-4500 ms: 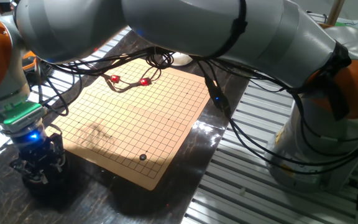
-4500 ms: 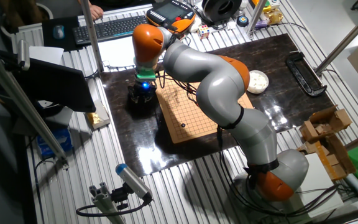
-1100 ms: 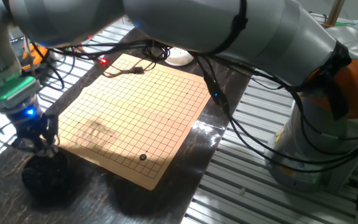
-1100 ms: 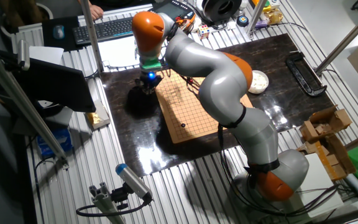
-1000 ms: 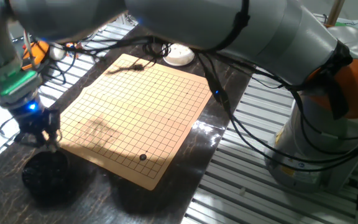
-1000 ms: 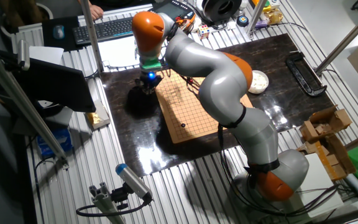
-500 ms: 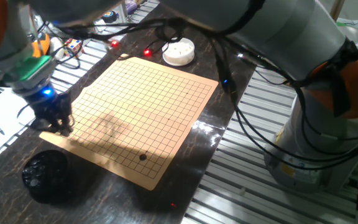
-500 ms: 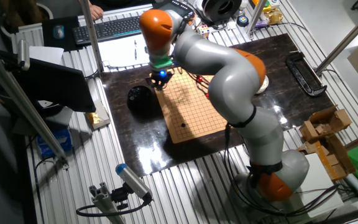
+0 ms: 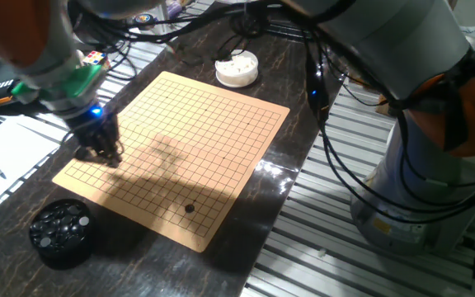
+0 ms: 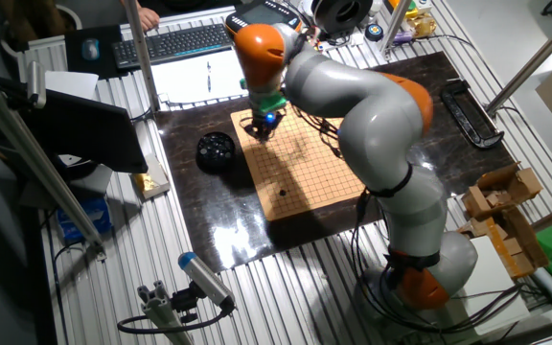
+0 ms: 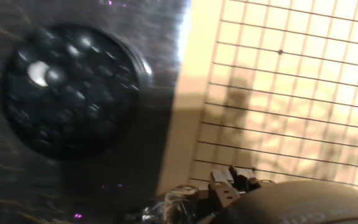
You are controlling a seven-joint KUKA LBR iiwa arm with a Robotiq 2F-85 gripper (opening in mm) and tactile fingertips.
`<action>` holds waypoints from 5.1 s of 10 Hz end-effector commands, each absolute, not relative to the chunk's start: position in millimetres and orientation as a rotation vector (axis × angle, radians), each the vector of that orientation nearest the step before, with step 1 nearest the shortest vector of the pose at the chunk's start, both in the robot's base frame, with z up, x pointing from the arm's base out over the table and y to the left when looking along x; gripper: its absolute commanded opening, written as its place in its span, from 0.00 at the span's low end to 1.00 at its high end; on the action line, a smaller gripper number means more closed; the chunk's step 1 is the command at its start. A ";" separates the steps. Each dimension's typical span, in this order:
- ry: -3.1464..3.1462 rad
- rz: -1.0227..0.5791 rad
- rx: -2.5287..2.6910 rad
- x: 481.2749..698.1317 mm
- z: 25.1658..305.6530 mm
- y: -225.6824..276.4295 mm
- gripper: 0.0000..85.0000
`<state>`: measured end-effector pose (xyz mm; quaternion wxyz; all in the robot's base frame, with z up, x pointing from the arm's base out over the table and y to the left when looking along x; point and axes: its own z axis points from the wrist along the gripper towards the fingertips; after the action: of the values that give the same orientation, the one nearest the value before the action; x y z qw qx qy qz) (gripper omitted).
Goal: Play the first move as black on the 3-4 point in the upper right corner of the Go board
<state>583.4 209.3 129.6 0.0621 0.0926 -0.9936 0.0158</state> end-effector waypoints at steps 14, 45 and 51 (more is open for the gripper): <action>-3.013 -0.188 -0.175 583.3 129.5 195.0 0.03; -2.994 -0.048 0.137 552.6 167.2 -76.0 0.02; -2.998 -0.110 -0.090 552.6 167.2 -76.0 0.04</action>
<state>552.6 -76.1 167.1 0.0704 -0.0329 -0.9961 -0.0417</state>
